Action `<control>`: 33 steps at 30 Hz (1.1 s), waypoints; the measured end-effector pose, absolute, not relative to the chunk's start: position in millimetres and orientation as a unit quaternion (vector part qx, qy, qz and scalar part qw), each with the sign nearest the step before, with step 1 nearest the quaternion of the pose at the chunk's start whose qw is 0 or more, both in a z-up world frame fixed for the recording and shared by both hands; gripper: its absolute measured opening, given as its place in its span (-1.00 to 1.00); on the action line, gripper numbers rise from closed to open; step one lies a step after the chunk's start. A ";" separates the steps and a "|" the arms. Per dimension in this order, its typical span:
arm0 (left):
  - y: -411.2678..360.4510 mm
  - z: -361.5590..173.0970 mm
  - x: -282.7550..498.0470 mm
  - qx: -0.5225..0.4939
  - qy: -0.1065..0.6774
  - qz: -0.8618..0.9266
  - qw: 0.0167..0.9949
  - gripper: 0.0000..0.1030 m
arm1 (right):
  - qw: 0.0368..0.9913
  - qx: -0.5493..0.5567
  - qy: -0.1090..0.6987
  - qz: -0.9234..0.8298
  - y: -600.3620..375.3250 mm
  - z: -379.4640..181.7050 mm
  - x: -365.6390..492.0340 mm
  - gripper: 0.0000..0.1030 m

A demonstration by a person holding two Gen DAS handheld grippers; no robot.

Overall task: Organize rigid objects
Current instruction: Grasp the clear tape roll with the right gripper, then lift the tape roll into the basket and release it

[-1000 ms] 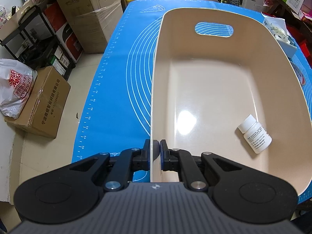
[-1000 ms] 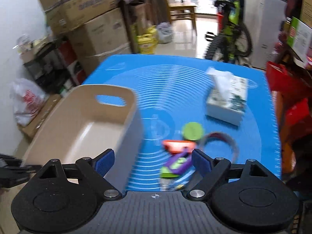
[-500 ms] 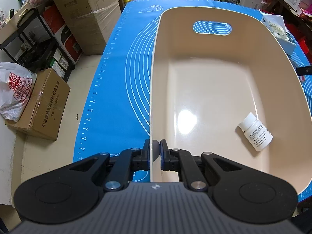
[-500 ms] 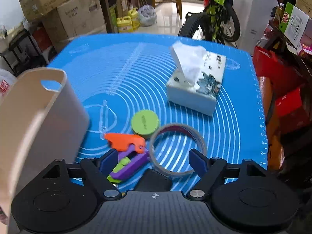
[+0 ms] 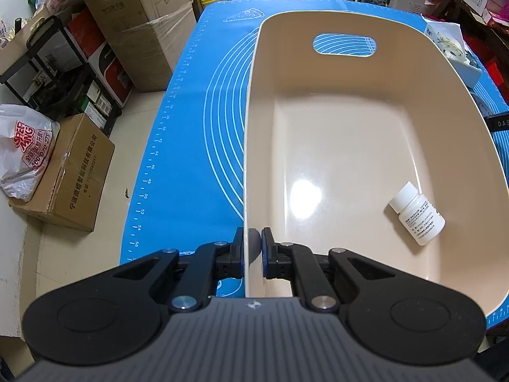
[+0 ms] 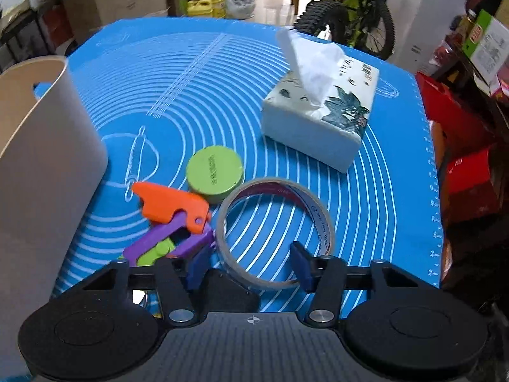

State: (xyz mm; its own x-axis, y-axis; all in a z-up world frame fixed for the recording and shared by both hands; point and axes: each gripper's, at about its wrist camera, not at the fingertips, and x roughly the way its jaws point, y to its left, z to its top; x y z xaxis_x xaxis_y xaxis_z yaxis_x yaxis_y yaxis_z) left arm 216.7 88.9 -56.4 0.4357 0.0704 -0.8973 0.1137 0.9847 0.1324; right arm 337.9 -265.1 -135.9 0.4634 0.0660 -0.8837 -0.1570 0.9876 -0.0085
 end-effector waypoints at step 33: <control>89.6 -55.5 216.4 0.088 0.528 -0.015 0.845 -0.79 | 0.920 -0.026 0.384 0.071 -227.2 -22.8 300.5 -0.68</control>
